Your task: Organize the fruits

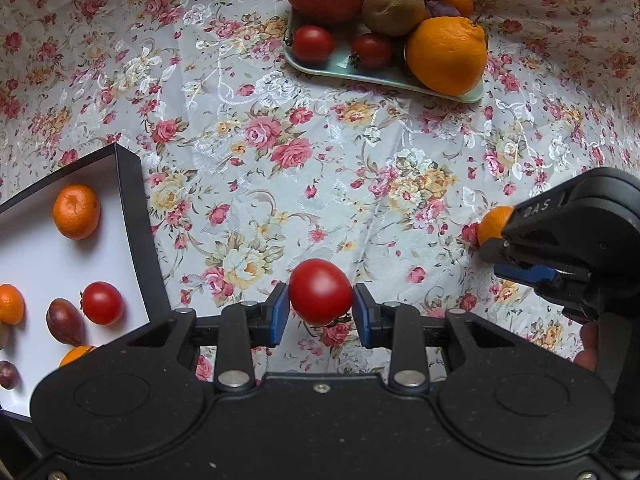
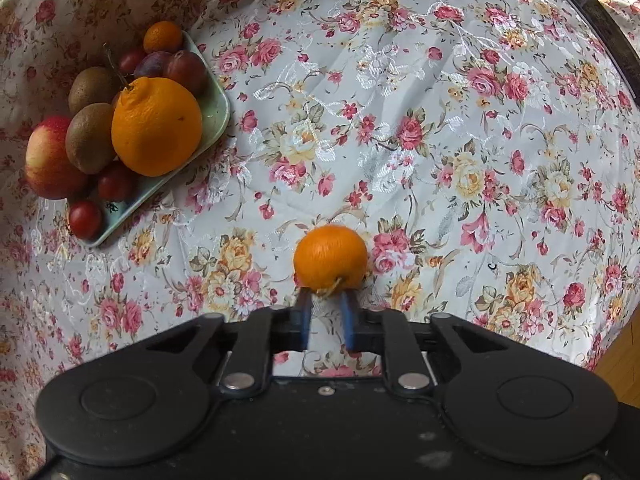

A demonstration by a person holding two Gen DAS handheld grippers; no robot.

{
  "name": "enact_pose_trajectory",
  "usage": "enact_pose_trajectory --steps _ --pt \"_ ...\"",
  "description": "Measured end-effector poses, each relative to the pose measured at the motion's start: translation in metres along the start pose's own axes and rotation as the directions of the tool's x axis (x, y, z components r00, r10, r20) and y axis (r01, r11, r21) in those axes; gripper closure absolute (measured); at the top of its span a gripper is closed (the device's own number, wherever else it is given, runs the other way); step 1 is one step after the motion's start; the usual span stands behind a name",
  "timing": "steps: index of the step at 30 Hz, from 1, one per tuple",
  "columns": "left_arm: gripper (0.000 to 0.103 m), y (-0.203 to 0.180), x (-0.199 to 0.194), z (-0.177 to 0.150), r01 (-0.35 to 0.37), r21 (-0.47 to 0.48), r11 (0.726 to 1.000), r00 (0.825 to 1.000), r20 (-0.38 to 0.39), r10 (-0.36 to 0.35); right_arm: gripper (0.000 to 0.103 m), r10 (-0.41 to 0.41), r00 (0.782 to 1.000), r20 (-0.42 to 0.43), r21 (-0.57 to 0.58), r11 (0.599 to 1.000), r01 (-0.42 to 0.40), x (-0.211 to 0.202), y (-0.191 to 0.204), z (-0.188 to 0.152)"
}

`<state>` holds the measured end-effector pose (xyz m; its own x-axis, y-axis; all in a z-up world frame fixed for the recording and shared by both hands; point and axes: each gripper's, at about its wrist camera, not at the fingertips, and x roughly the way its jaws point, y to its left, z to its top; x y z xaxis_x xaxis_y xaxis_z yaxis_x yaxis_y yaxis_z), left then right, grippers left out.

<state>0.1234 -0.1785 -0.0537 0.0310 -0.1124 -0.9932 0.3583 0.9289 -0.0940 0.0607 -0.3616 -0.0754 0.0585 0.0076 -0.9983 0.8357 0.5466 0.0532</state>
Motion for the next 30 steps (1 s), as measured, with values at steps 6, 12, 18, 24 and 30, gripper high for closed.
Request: enact_pose_trajectory --steps 6,12,18,24,30 --pt "0.061 -0.002 -0.002 -0.002 -0.005 0.008 1.000 1.000 0.003 0.005 0.091 0.013 0.999 -0.046 0.010 1.000 -0.013 0.003 -0.004 0.001" --pt "0.061 -0.001 0.000 -0.001 -0.002 -0.003 1.000 1.000 -0.003 0.002 0.074 0.095 0.995 -0.016 0.046 0.995 -0.094 -0.011 -0.005 0.004" --pt "0.060 0.000 0.000 0.000 0.006 -0.006 1.000 1.000 -0.002 -0.006 0.068 0.073 0.997 0.020 0.052 0.996 -0.074 -0.005 -0.001 0.009" --pt "0.060 0.002 0.001 0.000 0.012 -0.013 1.000 1.000 -0.003 -0.012 0.060 0.057 0.998 0.009 0.097 0.994 -0.058 0.016 0.001 0.019" --pt "0.060 0.004 0.000 0.001 0.017 -0.019 1.000 1.000 -0.001 -0.017 0.062 0.033 0.999 0.001 0.094 0.995 -0.033 0.027 0.005 0.021"
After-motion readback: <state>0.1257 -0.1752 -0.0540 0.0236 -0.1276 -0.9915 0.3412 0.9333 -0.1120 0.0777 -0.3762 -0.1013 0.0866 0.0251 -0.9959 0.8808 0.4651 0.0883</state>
